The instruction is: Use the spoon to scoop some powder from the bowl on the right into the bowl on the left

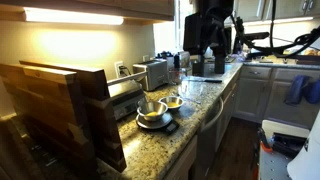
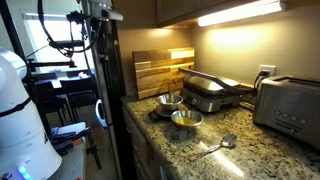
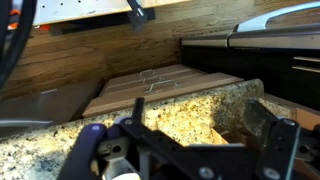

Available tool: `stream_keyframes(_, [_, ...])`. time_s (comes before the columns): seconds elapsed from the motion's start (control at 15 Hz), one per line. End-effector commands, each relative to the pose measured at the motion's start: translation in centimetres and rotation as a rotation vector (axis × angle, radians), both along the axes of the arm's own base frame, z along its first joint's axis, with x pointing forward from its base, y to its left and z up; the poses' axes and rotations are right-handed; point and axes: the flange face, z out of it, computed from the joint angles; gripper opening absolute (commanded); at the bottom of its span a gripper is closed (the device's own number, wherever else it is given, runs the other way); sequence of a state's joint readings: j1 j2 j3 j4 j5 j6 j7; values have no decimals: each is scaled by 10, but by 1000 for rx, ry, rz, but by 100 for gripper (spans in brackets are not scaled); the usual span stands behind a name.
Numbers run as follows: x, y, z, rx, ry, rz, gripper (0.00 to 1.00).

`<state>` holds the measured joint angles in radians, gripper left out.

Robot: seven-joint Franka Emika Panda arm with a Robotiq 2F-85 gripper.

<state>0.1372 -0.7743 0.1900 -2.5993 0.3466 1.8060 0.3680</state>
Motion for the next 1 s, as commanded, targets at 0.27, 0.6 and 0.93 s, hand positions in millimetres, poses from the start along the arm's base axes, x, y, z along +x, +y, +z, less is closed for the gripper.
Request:
stream_keyframes(0.27, [0, 0, 1, 0, -1, 0, 100])
stream_keyframes(0.6, [10, -13, -3, -20, -13, -17, 100])
stream_keyframes(0.93, [42, -57, -18, -103, -44, -29, 100])
